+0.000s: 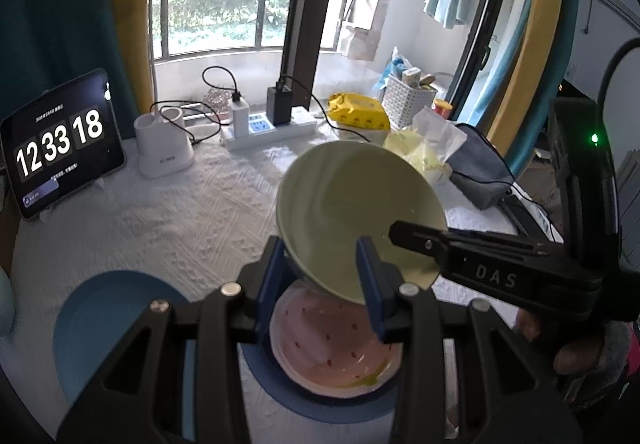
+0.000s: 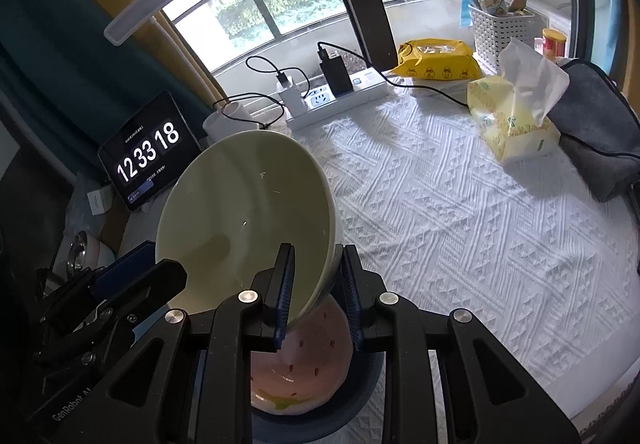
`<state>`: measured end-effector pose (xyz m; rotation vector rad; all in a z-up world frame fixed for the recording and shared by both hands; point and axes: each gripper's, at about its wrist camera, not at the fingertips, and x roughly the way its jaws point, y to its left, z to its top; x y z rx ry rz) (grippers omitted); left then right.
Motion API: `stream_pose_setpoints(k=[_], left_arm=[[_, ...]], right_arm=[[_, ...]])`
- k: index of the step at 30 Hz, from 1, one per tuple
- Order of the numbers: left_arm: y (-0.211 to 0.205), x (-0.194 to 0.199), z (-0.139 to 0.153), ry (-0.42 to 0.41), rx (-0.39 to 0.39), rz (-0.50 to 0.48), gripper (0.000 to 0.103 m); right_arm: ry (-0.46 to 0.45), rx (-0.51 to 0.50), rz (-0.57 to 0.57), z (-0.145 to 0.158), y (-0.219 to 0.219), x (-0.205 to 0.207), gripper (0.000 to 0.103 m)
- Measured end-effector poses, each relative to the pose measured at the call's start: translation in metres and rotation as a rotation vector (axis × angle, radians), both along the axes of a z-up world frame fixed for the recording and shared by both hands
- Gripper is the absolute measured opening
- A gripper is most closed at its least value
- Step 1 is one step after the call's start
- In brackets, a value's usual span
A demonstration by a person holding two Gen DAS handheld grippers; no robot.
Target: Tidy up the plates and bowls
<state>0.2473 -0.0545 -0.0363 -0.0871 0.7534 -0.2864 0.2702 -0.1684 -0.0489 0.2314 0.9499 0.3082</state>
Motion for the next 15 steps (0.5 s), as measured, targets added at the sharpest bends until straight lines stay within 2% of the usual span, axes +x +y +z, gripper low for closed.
stream_pose_setpoints(k=[15], left_arm=[[0.012, -0.020, -0.025, 0.040, -0.017, 0.010, 0.038]], right_arm=[[0.047, -0.015, 0.010, -0.027, 0.011, -0.020, 0.026]])
